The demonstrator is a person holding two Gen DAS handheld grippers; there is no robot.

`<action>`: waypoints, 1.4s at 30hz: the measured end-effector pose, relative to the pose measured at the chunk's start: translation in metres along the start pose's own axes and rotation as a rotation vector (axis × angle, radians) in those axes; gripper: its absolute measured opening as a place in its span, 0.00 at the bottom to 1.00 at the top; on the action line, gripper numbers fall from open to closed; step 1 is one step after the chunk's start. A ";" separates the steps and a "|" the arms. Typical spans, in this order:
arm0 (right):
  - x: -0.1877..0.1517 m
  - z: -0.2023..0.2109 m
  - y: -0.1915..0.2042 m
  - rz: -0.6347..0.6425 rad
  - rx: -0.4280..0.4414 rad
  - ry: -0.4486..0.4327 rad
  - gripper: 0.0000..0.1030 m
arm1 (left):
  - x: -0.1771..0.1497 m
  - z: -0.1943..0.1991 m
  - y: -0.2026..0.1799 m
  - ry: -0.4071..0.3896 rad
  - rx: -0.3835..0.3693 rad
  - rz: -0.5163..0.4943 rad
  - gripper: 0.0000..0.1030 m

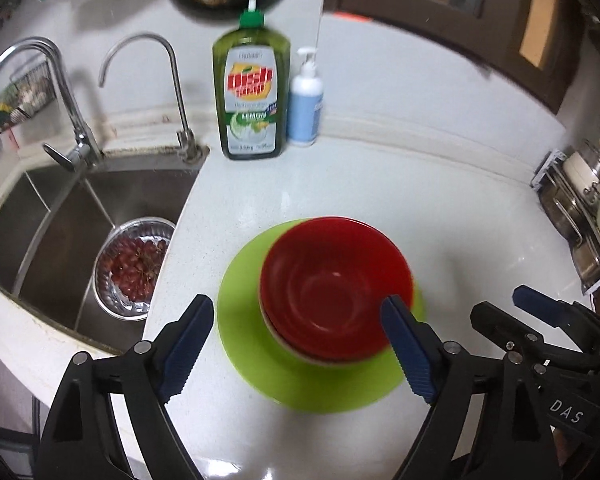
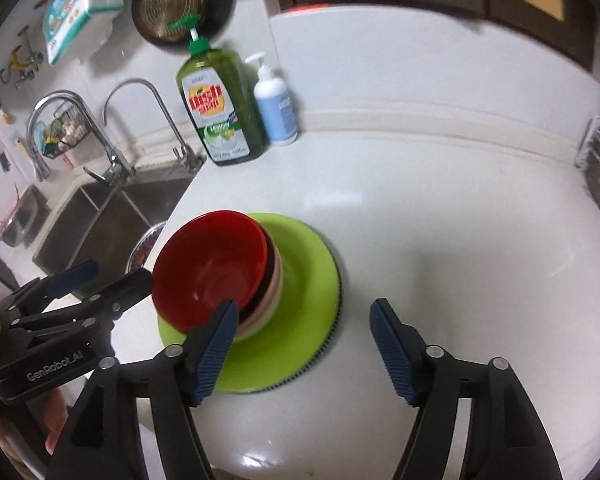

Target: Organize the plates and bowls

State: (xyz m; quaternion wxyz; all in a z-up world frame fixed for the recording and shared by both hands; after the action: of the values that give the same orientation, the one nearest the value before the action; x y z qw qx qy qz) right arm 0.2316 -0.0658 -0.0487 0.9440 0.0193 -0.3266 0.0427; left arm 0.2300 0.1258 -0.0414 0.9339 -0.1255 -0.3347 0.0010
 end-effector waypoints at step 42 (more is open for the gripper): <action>-0.194 0.205 -0.018 -0.084 -0.114 -0.398 0.87 | -0.189 0.195 -0.079 -0.407 0.160 -0.195 1.00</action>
State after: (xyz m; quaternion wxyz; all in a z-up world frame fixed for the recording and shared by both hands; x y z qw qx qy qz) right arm -0.0448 -0.1104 -0.0080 0.8614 -0.0126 -0.5073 -0.0197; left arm -0.0450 0.0786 0.0040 0.8500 -0.0155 -0.5253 -0.0372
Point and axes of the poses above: each gripper's, at about its wrist camera, not at the fingertips, and z roughly against the way its jaws point, y to its left, x to its top, the point moved 1 cm from there along -z, roughly the way its jaws point, and after that the axes turned 11 degrees about -x, right-handed, at the moved point
